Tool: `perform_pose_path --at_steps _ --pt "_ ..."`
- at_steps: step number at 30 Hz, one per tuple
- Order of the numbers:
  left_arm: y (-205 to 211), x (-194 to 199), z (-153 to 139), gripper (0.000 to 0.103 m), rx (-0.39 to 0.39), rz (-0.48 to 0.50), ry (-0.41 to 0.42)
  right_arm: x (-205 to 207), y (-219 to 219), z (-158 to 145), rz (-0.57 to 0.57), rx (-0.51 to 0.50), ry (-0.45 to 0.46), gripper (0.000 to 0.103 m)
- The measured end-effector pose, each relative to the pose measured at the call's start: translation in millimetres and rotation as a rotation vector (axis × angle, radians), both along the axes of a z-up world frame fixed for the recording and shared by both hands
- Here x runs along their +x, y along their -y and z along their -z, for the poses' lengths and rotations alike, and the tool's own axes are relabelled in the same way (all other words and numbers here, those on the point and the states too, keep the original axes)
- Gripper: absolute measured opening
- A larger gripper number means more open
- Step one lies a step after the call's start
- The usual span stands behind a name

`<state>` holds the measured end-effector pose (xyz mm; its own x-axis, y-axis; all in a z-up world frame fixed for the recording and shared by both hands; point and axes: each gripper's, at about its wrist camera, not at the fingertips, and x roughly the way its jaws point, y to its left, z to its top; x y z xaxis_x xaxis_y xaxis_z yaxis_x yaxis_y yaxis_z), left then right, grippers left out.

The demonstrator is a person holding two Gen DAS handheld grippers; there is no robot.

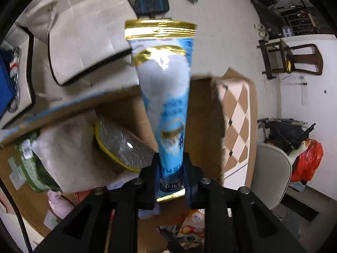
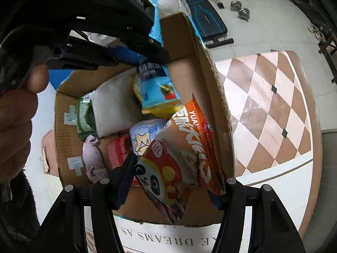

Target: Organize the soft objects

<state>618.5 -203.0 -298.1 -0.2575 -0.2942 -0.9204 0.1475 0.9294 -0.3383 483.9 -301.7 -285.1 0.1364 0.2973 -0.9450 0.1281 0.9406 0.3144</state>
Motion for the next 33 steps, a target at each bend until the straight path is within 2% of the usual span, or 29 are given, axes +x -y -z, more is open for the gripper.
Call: perform_pose_path --at_steps 2,3,5,7,9,14,19,24,26,31,33 --pt "-1 -2 6 0.023 0.012 0.002 -0.017 1 1 5 0.006 -0.008 -0.016 0.068" --pt "-2 -3 6 0.030 0.015 0.000 -0.019 1 1 7 0.013 -0.010 -0.018 0.074" --pt "-4 -5 2 0.040 0.007 0.002 -0.011 -2 1 8 0.022 -0.001 -0.024 0.079" --pt "-8 -6 -3 0.061 0.013 0.001 0.012 -5 0 6 0.024 0.007 -0.024 0.086" --pt "-11 -10 -10 0.066 0.016 -0.008 0.027 -7 -4 3 0.017 -0.011 -0.018 0.096" --pt "-26 -24 -27 0.066 0.003 -0.019 0.066 -13 -6 -6 0.026 -0.018 -0.005 0.097" --pt "-50 -48 -44 0.066 0.032 -0.057 0.144 -20 -6 -24 0.012 -0.064 0.025 0.097" --pt "-82 -93 -59 0.066 0.124 -0.090 0.292 -25 -9 -33 -0.005 -0.132 0.043 0.097" --pt "-100 -114 -61 0.066 0.165 -0.132 0.348 -27 -11 -33 -0.015 -0.154 0.047 0.097" --pt "-134 -149 -61 0.066 0.240 -0.212 0.435 -33 -19 -33 -0.054 -0.222 0.055 0.097" --pt "-140 -164 -59 0.066 0.278 -0.207 0.458 -35 -22 -32 -0.066 -0.232 0.060 0.097"
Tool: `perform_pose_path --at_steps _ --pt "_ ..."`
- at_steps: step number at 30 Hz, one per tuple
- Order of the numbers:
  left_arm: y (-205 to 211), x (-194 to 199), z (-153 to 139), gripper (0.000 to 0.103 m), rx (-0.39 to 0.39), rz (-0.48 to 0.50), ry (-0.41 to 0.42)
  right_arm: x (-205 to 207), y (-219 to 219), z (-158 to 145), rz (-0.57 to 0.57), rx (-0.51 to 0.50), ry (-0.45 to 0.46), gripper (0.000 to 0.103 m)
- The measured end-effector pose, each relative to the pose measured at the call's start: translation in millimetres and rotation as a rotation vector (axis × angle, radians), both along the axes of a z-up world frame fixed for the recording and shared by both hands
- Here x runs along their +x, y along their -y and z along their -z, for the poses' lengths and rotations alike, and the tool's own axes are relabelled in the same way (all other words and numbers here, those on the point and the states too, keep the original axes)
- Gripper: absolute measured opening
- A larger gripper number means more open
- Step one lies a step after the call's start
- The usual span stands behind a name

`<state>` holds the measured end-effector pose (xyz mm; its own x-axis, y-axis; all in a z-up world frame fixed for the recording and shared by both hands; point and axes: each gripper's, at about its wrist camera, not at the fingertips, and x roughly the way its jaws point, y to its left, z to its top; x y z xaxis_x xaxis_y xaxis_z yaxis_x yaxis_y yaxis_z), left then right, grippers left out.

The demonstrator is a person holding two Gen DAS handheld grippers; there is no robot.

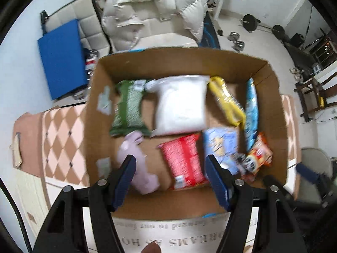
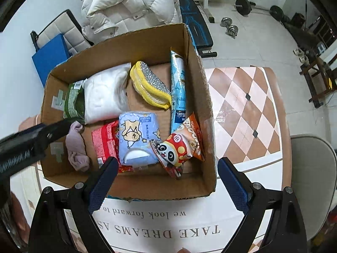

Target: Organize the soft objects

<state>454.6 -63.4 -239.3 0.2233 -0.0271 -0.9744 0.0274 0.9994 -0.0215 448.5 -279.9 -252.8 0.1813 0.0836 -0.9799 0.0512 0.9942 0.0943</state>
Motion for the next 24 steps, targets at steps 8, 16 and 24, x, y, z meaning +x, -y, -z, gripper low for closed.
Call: perform_pose_path --at_steps 8,16,24 --pt "-16 -25 -2 0.097 0.039 -0.045 0.060 -9 -10 1 -0.036 -0.053 0.016 0.103" --pt "-19 -38 -15 0.100 0.032 -0.092 0.087 -17 -12 -6 -0.042 -0.076 0.026 0.103" --pt "-14 -80 -56 0.100 0.066 -0.119 0.183 -38 -7 -38 -0.047 -0.088 0.075 0.103"
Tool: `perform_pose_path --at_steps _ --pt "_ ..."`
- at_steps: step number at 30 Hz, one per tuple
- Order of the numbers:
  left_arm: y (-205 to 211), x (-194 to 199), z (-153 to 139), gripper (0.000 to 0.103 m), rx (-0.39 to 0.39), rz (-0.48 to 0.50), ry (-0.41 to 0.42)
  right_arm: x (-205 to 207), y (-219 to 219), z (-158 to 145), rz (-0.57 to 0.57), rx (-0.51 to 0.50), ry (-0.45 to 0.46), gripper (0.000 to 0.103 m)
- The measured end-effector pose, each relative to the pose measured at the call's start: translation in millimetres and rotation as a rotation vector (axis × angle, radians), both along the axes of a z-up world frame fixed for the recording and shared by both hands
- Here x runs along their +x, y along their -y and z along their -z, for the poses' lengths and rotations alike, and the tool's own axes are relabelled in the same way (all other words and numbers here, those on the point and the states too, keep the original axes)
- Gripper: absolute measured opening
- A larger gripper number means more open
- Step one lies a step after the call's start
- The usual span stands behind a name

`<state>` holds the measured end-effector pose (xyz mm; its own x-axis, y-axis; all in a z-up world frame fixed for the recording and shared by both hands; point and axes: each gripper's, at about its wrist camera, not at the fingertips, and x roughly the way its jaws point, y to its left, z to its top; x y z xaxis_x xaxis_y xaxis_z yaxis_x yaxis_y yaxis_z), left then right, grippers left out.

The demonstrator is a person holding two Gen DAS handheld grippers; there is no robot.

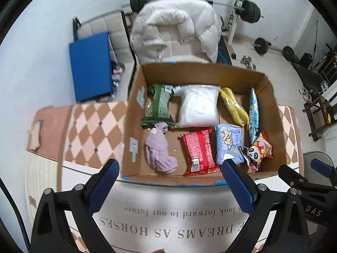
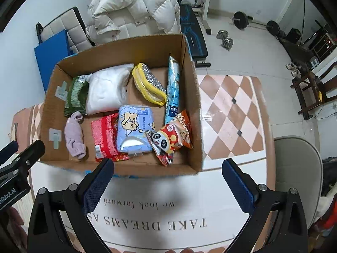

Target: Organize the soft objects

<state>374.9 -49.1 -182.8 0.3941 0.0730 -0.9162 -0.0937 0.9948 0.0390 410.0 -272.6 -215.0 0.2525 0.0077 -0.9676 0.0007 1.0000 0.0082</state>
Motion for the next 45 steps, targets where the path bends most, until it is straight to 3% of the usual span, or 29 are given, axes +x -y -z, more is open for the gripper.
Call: perform_pose_path --at_steps 9,18,23,33,45 --pt "11 -79 -76 0.100 0.031 0.014 0.148 -73 4 -82 -0.010 0.011 0.155 0.103" --pt "13 -148 -141 0.100 -0.004 0.012 0.230 -162 6 -176 -0.025 -0.018 0.318 0.103" --pt "14 -177 -167 0.100 0.023 0.007 0.282 -203 7 -215 -0.029 -0.015 0.370 0.103" --pt "12 -214 -193 0.100 -0.021 0.012 0.308 -256 8 -264 -0.041 -0.031 0.433 0.103" --pt "13 -230 -212 0.100 -0.009 -0.005 0.366 -281 7 -283 -0.051 -0.049 0.452 0.103"
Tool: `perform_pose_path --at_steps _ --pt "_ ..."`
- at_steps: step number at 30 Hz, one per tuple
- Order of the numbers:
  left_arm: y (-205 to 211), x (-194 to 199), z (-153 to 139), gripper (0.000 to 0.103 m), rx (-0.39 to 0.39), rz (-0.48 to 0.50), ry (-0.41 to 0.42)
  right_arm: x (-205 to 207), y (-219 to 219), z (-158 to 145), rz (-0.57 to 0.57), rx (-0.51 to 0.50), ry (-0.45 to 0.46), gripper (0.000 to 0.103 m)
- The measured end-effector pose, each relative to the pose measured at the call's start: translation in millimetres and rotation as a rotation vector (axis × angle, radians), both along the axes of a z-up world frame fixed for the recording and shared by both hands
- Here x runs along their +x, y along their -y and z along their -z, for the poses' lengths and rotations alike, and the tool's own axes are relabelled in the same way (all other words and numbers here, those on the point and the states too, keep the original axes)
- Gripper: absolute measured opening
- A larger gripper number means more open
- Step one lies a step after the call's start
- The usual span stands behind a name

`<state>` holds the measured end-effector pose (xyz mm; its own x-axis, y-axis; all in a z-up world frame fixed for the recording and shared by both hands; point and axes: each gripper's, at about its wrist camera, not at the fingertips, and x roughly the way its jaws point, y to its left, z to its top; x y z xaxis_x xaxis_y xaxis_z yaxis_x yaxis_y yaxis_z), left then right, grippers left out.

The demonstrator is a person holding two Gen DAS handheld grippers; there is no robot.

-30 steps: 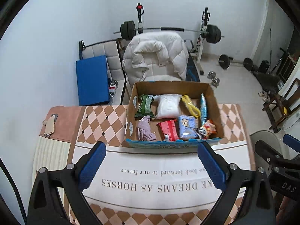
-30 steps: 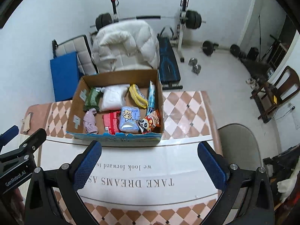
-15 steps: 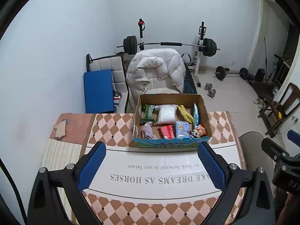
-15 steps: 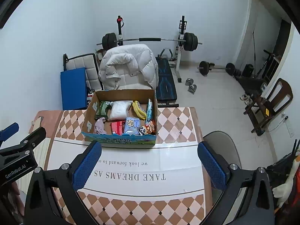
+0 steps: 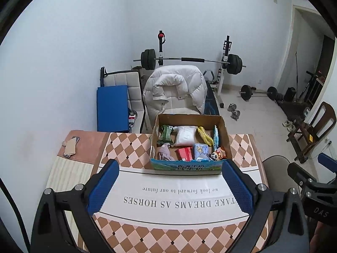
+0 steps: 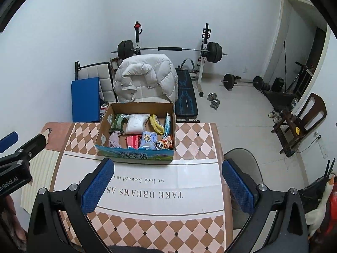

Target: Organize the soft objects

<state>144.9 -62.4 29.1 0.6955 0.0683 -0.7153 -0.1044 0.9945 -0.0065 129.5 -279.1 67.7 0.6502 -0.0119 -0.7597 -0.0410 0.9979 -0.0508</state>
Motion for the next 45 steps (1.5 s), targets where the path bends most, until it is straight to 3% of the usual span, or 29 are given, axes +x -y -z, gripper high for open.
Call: perform_pose_path --at_steps 12,45 --pt "1 8 7 0.103 -0.003 -0.004 -0.008 16 -2 -1 0.025 -0.016 0.043 0.103" --pt "-1 18 11 0.103 0.018 -0.012 -0.020 34 -6 -3 -0.006 -0.009 0.049 0.103"
